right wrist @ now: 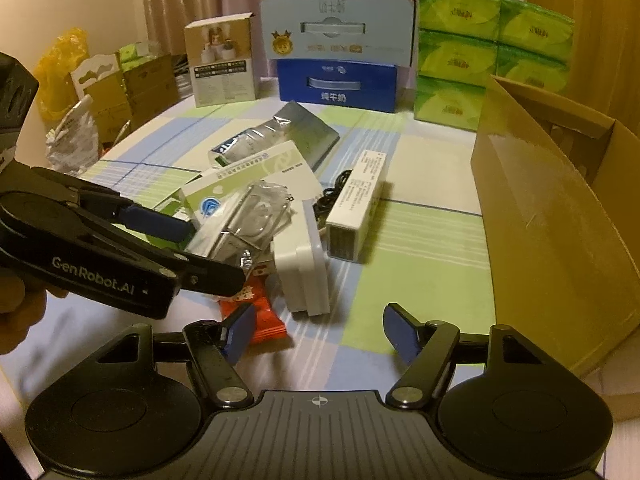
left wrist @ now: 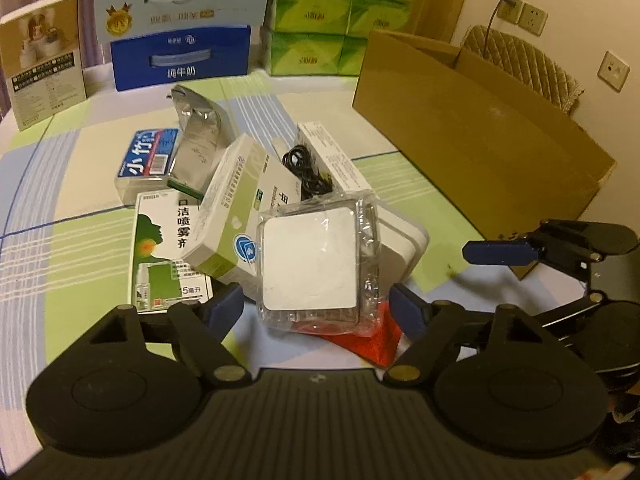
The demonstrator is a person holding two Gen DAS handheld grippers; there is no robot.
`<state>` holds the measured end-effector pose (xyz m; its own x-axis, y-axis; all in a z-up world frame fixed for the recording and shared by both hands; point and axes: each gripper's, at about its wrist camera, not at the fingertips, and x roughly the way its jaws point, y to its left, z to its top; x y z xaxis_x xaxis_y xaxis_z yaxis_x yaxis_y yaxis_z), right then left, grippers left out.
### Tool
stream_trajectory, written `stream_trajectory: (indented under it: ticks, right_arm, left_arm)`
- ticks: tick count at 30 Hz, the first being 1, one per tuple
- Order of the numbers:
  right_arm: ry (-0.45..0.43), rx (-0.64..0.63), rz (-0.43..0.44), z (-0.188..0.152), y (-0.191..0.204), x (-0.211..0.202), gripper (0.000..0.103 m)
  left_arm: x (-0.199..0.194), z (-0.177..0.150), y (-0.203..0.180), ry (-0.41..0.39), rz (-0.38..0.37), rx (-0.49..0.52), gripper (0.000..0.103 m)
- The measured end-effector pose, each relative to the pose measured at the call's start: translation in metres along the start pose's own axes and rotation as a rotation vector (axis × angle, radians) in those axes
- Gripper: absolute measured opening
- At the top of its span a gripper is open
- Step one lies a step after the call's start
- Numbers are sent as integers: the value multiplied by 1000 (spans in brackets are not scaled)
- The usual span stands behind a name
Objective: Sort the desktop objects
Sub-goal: 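Grasp the wrapped white pad with left tool while right tool grasps red candy packet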
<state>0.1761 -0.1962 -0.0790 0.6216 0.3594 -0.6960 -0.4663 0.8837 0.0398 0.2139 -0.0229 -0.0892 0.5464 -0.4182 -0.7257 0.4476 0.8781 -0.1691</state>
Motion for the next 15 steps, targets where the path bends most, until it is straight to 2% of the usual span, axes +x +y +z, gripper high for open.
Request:
stream_trajectory:
  ticks: [6, 8, 15]
  right_arm:
    - [37, -18, 13, -3, 2, 6, 68]
    - [39, -19, 25, -3, 4, 6, 69]
    - [50, 5, 87, -5, 6, 7, 69]
  left_arm:
    - [11, 3, 5, 12, -28, -31, 74]
    - [15, 3, 7, 23, -32, -38, 67]
    - [8, 2, 8, 33, -35, -60, 66]
